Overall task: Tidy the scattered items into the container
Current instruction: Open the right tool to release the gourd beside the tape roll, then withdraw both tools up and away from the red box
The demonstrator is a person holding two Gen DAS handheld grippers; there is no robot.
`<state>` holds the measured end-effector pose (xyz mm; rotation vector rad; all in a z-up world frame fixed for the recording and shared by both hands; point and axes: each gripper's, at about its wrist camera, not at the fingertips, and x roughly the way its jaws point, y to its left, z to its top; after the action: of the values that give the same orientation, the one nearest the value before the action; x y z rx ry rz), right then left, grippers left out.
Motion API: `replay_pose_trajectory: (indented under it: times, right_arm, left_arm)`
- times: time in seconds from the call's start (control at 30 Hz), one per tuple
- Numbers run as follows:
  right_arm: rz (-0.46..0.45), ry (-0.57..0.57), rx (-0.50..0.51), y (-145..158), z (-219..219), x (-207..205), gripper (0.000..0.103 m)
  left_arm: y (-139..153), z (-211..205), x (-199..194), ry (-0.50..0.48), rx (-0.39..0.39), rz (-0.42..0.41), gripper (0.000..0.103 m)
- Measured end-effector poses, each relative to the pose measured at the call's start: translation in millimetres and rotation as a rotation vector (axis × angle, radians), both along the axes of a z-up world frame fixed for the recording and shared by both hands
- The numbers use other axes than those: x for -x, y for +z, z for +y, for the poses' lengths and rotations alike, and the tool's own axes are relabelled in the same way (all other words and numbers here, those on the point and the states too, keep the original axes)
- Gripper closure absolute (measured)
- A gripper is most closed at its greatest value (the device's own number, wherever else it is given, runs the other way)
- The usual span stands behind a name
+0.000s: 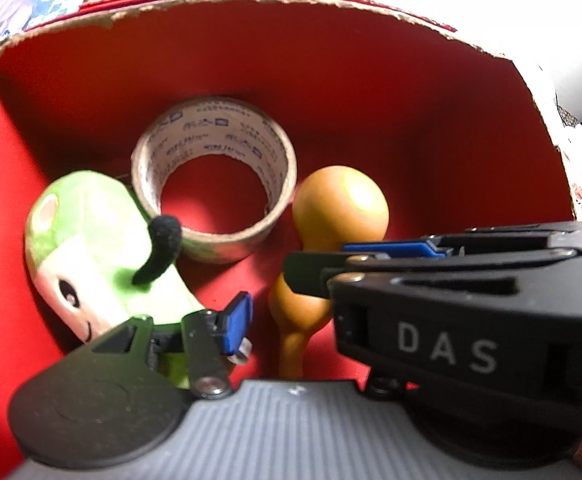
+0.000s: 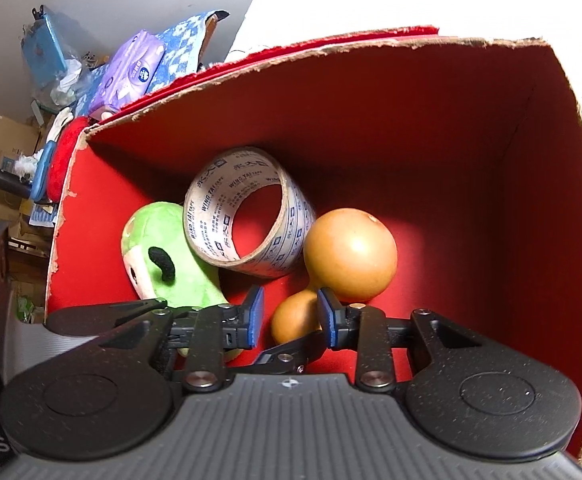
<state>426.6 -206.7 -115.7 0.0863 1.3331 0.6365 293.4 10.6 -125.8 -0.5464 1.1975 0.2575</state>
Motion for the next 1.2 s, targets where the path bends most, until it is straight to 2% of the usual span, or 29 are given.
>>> replay_pose_trajectory:
  times: [0.2,0.5,0.6,0.67,0.73,0.93,1.2]
  right_arm:
    - [0.031,0.001,-0.037,-5,4,1,0.070]
    - [-0.032,-0.006,-0.008,4,4,5,0.070]
    - [-0.049,-0.018,-0.011,6,0,5,0.070]
    - [-0.059,-0.031,-0.011,7,-2,5,0.070]
    - [-0.070,-0.041,-0.003,7,-4,7,0.070]
    - [-0.089,-0.060,0.026,7,-9,11,0.070]
    - [-0.094,-0.083,0.035,3,-10,13,0.070]
  left_arm:
    - [2,6,4,-0.009,-0.011,-0.004,0.054]
    - [5,16,11,0.008,-0.018,-0.020,0.053]
    - [7,19,15,0.011,-0.032,-0.031,0.046]
    - [9,21,17,0.018,-0.044,-0.039,0.045]
    - [7,-8,32,0.015,-0.069,-0.039,0.044]
    - [13,-1,27,0.023,-0.085,-0.056,0.035]
    - [0,-11,16,0.012,-0.106,-0.067,0.034]
